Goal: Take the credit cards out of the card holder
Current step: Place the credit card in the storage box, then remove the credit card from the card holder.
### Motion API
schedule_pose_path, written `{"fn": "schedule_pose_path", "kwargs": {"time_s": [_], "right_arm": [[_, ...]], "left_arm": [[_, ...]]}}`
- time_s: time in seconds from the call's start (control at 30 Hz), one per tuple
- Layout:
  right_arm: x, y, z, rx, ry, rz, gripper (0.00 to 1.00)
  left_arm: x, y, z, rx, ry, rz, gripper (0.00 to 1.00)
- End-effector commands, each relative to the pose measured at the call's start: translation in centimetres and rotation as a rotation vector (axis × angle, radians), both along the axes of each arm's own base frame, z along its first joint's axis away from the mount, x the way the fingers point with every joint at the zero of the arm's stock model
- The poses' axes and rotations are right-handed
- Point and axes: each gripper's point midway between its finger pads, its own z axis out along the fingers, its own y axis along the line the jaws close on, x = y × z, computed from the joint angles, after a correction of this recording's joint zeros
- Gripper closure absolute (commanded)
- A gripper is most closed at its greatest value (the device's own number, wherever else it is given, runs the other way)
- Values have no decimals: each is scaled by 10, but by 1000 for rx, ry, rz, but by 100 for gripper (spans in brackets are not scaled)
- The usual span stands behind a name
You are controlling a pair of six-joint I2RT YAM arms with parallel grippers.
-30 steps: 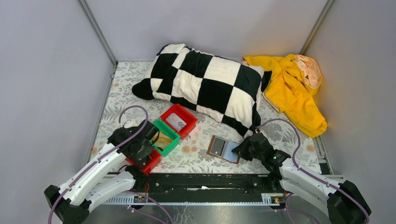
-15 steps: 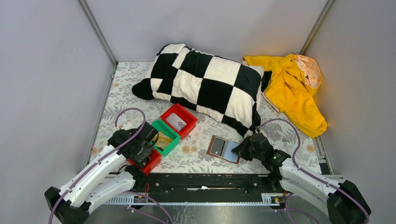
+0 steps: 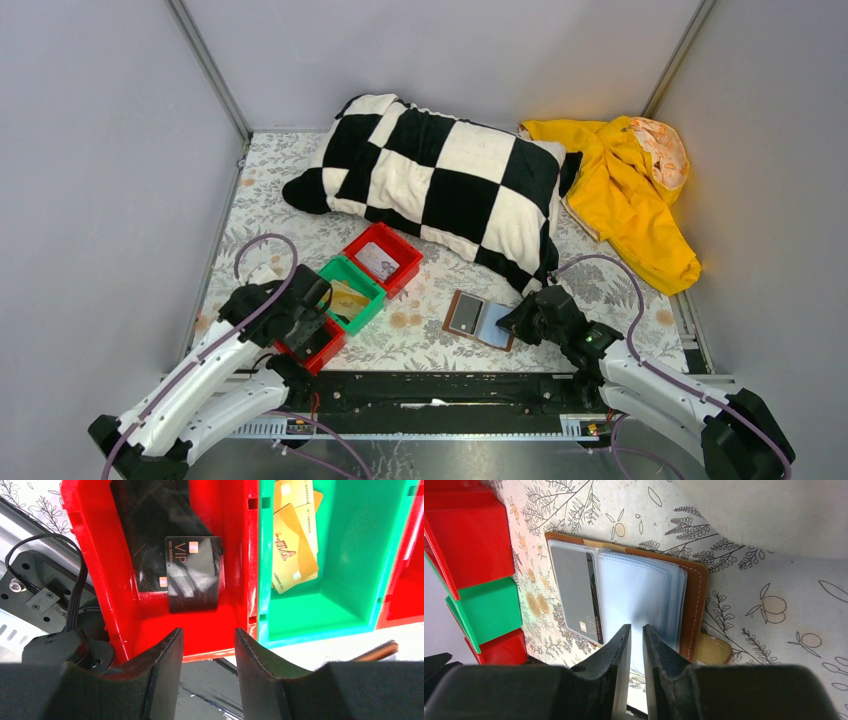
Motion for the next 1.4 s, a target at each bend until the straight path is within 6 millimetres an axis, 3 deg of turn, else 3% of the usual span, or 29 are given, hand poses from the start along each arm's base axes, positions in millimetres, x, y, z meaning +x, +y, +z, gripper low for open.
{"fn": "schedule_pose_path", "kwargs": {"time_s": [0.0, 0.1, 0.17, 0.43, 0.63, 0.8, 0.93, 1.17, 1.37], "right_arm": [[-19, -21, -28, -109, 82, 5, 77], [-20, -21, -29, -110, 82, 6, 77], [-19, -21, -28, -108, 80, 6, 77], [-16, -19, -18, -96, 60, 5, 77], [-7, -12, 1, -73, 16, 16, 77], [9, 0, 38, -48, -70, 46, 76], [20, 17, 61, 13, -123, 87, 74], [26, 51, 53, 119, -85, 171, 74], [24, 52, 29, 110, -30, 160, 74]], "left_arm": [[8, 6, 28, -46, -120, 66, 56], [15, 4, 42, -63, -181, 38, 57], [24, -10, 49, -93, -209, -54, 57], [64, -110, 82, -244, -258, -541, 57], [66, -202, 97, -381, -312, -838, 51], [66, -265, 88, -512, -314, -979, 47], [76, -293, 77, -553, -325, -1015, 49], [71, -319, 33, -641, -238, -1063, 55], [73, -318, -9, -601, -164, -1023, 62]]}}
